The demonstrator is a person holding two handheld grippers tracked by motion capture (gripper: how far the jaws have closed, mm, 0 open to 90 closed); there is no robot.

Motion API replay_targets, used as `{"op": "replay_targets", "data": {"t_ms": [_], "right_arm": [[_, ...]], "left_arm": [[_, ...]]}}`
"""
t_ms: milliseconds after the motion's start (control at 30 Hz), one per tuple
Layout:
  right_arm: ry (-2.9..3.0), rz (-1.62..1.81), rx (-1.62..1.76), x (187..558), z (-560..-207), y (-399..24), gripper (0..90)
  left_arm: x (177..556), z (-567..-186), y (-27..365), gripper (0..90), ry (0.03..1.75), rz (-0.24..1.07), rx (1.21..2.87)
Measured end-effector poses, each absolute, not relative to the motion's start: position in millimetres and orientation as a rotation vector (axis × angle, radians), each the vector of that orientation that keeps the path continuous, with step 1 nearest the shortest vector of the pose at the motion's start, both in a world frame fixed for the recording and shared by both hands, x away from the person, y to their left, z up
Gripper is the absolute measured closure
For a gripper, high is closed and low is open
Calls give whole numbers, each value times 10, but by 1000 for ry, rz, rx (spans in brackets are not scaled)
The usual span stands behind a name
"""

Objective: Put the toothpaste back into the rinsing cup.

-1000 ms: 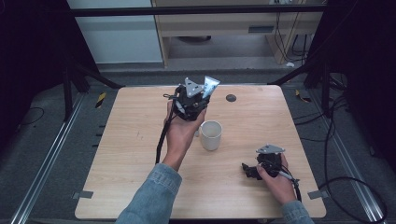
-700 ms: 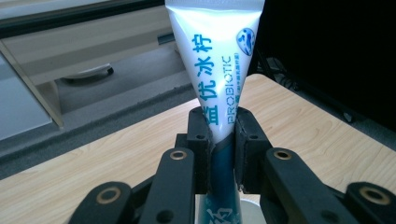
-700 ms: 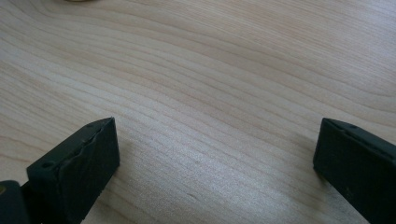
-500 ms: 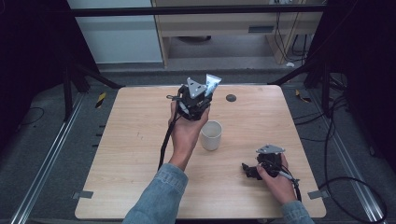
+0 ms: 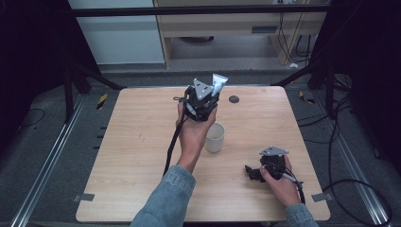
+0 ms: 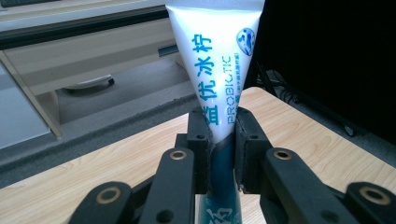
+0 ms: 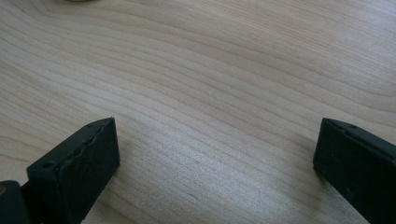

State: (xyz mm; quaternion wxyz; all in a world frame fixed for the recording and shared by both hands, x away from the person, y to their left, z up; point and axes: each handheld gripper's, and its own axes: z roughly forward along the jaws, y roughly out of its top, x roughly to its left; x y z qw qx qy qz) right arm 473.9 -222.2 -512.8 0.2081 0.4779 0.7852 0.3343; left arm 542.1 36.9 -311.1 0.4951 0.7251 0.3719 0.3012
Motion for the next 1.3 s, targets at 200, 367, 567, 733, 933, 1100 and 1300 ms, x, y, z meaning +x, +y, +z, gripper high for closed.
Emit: {"op": "replay_targets", "data": {"t_ms": [200,367,567,733,933,1100,1300], "right_arm": [[2185,930,1331,4739,-5128,-2222,6],[2186,929,1328,4739,-5128,-2223,6],[2186,930,1328,4740,-5128,-2223,6],[2185,929,1326,4740,-5128,-2224,6],[2184,930,1334,4738,-5126,-2221,6],[2190,925,1322,4734,-5128,-2229,6],[2185,932,1327,4734,-5127,-2226,6]], "left_arm": [[5435,-3106,356,784,896,734,1729],[5430,-3138,326,784,877,738,1710],[5423,-3191,306,784,871,748,1695],[5431,-3255,285,784,862,738,1683],[5452,-3310,253,784,861,743,1671],[5443,-3355,220,784,845,749,1652],[5460,-3448,196,783,832,752,1646]]}}
